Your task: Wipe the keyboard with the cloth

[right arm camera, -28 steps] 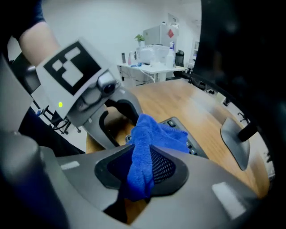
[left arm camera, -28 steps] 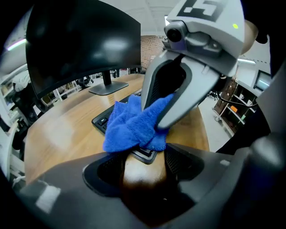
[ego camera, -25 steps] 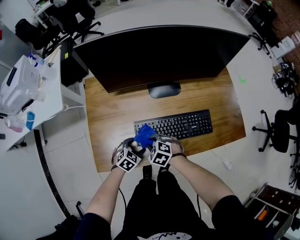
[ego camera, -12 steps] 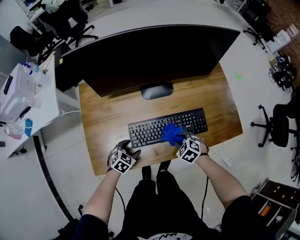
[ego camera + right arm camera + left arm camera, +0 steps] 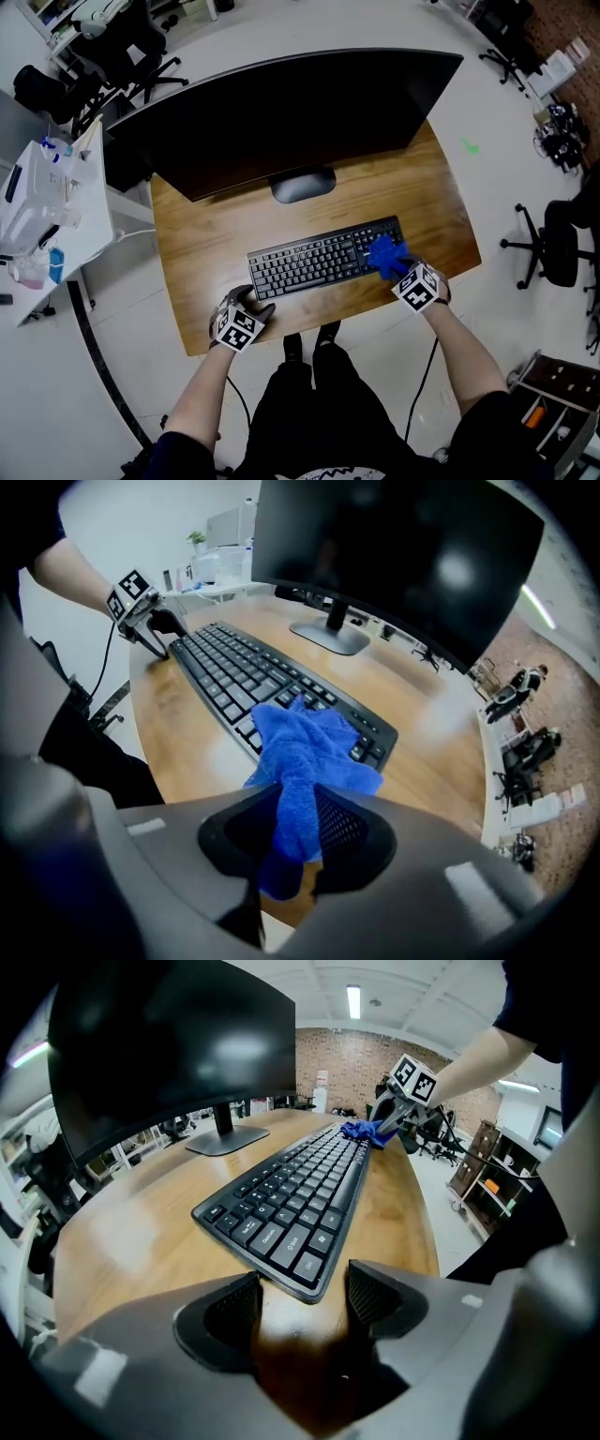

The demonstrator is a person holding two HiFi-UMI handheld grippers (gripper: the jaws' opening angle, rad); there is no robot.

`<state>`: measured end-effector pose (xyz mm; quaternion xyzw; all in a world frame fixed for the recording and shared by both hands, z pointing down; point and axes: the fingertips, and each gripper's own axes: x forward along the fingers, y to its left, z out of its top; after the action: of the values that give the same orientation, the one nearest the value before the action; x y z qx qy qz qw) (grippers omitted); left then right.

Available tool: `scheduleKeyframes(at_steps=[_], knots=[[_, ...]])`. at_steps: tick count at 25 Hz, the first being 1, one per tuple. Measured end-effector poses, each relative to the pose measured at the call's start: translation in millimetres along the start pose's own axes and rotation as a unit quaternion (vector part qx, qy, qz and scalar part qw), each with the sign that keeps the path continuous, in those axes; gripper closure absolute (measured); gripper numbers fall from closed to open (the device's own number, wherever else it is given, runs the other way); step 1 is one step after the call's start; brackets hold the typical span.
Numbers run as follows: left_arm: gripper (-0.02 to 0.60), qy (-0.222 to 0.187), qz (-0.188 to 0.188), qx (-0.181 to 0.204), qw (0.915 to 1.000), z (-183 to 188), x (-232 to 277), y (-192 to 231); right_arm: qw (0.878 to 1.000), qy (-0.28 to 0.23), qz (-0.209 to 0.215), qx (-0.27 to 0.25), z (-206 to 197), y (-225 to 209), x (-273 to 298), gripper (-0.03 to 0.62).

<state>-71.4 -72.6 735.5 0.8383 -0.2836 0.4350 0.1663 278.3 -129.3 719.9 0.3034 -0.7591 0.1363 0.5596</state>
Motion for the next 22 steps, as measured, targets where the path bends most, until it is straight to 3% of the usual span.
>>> scheduleKeyframes(at_steps=[8, 13, 16, 22], knots=[[0.286, 0.007, -0.001, 0.001, 1.0, -1.2, 1.2, 0.8, 0.998, 0.023, -0.048, 0.038, -34.4, -34.0, -7.8, 0.488], [0.287, 0.011, -0.005, 0.01, 0.9999, -0.5, 2.0, 3.0, 0.992, -0.032, -0.084, 0.085, -20.4, -45.8, -36.5, 0.488], [0.287, 0.013, 0.003, 0.015, 0.9998, -0.1, -4.4, 7.5, 0.981, -0.102, -0.088, 0.143, 2.1, -38.1, -66.0, 0.488], [0.286, -0.046, 0.007, 0.026, 0.9986, 25.4, -41.5, 10.9, 0.943, -0.215, -0.083, 0.24, 41.0, -2.0, -129.1, 0.488]])
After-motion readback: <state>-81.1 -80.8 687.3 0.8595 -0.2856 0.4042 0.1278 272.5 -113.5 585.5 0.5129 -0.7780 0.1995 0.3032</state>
